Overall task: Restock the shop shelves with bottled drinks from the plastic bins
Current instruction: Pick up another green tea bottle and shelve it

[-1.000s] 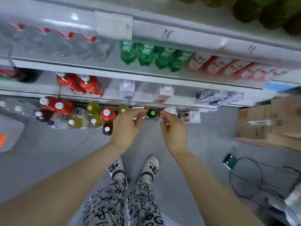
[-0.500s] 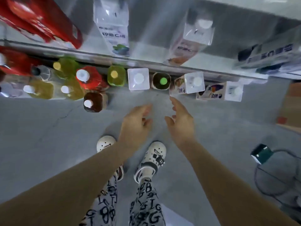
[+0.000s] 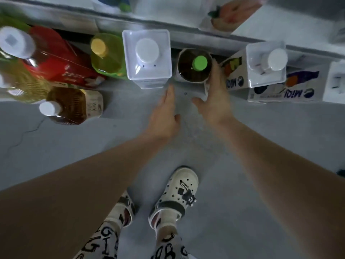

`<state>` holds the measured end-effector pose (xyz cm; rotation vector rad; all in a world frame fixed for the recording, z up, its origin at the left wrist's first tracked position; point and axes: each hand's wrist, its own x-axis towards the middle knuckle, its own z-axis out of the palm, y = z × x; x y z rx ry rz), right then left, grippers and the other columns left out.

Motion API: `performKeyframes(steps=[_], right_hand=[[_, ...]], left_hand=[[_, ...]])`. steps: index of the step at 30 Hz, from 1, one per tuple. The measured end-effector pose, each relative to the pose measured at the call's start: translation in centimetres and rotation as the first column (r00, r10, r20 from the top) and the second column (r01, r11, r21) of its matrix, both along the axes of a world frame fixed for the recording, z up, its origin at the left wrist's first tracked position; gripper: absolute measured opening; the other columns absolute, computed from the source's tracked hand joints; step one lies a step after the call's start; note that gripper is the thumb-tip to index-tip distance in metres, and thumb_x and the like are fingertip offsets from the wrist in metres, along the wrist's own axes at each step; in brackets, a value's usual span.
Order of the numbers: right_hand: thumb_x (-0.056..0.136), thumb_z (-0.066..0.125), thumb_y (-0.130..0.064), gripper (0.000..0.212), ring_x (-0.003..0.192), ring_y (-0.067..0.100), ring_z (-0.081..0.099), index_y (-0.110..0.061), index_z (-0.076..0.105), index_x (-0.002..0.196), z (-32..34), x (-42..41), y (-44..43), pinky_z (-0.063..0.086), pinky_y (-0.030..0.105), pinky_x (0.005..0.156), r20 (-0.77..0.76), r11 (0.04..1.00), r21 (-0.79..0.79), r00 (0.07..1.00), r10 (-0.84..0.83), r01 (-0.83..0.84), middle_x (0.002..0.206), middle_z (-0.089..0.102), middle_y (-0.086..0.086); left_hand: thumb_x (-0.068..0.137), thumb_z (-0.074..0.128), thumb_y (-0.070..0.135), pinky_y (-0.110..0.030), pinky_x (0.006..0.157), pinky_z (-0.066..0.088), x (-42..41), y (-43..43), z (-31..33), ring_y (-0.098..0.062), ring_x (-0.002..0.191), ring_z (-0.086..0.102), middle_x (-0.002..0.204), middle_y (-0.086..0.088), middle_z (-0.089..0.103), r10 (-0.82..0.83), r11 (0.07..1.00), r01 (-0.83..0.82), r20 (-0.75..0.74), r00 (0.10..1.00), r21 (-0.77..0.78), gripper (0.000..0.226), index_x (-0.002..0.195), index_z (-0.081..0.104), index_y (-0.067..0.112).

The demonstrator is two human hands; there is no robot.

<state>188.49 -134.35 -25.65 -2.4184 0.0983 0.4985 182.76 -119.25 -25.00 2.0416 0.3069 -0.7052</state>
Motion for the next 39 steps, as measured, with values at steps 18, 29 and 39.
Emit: performKeyframes(steps=[18,29,39], right_hand=[[0.072,0.085,-0.013,0.069,0.117,0.015,0.059,-0.016,0.043,0.127,-3.2,0.6,0.1,0.053,0.041,0.097,0.094,0.965,0.226,0.983,-0.157,0.133,0.123,0.058,-0.003],[0.052,0.089,-0.045,0.081,0.105,0.016,0.070,-0.023,0.053,0.121,-0.1,-7.7,-1.4,0.059,0.048,0.090,-0.465,0.866,0.301,0.855,-0.231,0.398,0.115,0.070,-0.004],[0.069,0.084,-0.029,0.057,0.089,0.019,0.075,-0.005,0.058,0.114,9.2,-13.8,-0.9,0.062,0.035,0.076,-0.716,0.760,0.271,0.651,-0.251,0.590,0.104,0.076,0.008]], left_hand=[[0.086,0.057,-0.001,-0.042,0.112,0.037,1.7,-0.8,-5.2,-0.025,0.140,0.036,0.158,-0.004,0.030,0.126,0.989,-0.119,0.078,0.989,-0.085,0.089,0.158,0.009,0.019],[0.088,0.064,0.010,-0.021,0.092,0.041,-6.0,2.0,-1.2,-0.007,0.114,0.052,0.139,0.003,0.054,-0.052,0.986,0.036,-0.100,0.994,-0.160,0.077,0.148,0.024,0.038],[0.093,0.066,0.022,-0.027,0.094,0.054,-10.8,5.1,7.6,-0.002,0.113,0.058,0.130,0.014,0.057,-0.157,0.937,0.033,-0.334,0.929,-0.349,0.083,0.149,0.012,0.050]])
